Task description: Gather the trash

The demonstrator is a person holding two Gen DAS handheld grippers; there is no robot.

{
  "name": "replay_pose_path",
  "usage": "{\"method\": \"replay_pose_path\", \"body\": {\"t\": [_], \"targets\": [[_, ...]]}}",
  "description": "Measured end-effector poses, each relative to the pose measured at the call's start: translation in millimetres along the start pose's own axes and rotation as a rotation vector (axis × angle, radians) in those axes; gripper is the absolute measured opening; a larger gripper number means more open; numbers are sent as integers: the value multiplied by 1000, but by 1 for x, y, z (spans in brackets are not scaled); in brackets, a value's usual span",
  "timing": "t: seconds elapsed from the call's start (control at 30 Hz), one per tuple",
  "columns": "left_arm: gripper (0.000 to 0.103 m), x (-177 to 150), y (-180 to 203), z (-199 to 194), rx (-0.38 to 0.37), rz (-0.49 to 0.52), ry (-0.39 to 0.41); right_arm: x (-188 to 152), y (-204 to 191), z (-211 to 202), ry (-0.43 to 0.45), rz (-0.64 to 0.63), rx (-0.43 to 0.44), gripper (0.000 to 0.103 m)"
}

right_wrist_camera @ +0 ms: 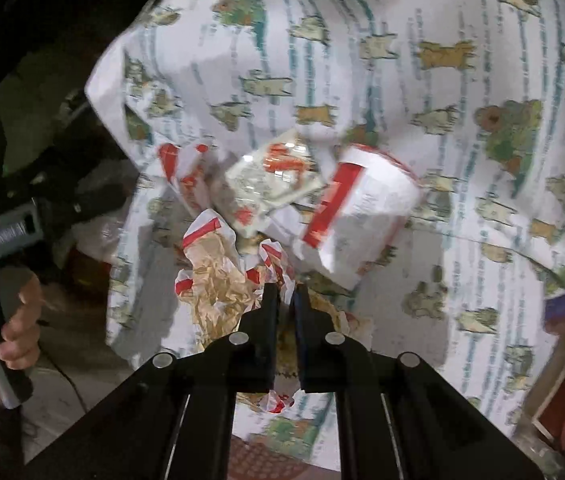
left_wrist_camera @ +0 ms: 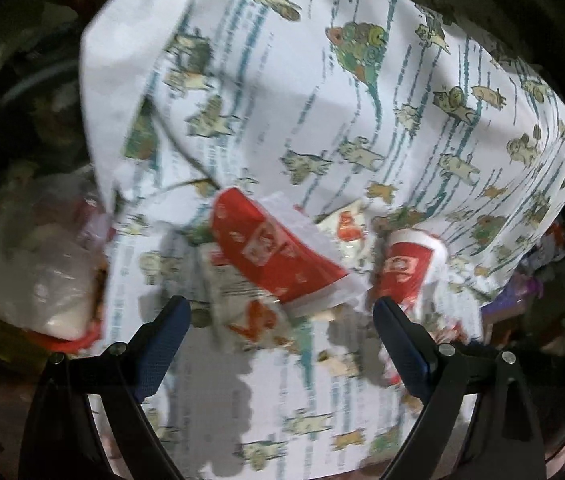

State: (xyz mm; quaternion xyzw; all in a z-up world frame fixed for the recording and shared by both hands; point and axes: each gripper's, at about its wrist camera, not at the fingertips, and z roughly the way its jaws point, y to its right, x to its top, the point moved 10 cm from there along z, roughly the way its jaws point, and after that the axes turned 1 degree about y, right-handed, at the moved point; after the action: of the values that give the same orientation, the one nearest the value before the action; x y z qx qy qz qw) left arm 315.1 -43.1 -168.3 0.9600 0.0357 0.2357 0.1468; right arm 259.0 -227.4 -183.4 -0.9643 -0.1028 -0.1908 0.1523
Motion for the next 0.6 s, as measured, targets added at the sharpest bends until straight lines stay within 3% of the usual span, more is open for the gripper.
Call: {"method": "replay_pose_path", "body": {"t": [0.07,0.17,0.23,0.3,0.37,0.4,0.43,0.6], "targets": [[94,7,4,10,11,-15,9,-3,8,3,-23,49,8,8],[94,17,6,33,91,-1,2,-8,27,7,-48,82,-29,8],[94,18,3,52,134,-12,-28,-9,36,6,-51,86,-55,7],[93,12,3,62,124,-27,-75,-9,42,3,-51,90,-55,8],[68,7,6,66,75,-50,-96,-7,45,-2,-42,85,-56,8],[27,4,12,65,34,-44,-109,-5,46,-6,-33,79,-63,8],[11,3,13,63,37,-26,-117,-3,46,-9,-21,72,-73,8],[10,11,23,17,42,69,21,4,37,-23,21,63,-61,8]]}}
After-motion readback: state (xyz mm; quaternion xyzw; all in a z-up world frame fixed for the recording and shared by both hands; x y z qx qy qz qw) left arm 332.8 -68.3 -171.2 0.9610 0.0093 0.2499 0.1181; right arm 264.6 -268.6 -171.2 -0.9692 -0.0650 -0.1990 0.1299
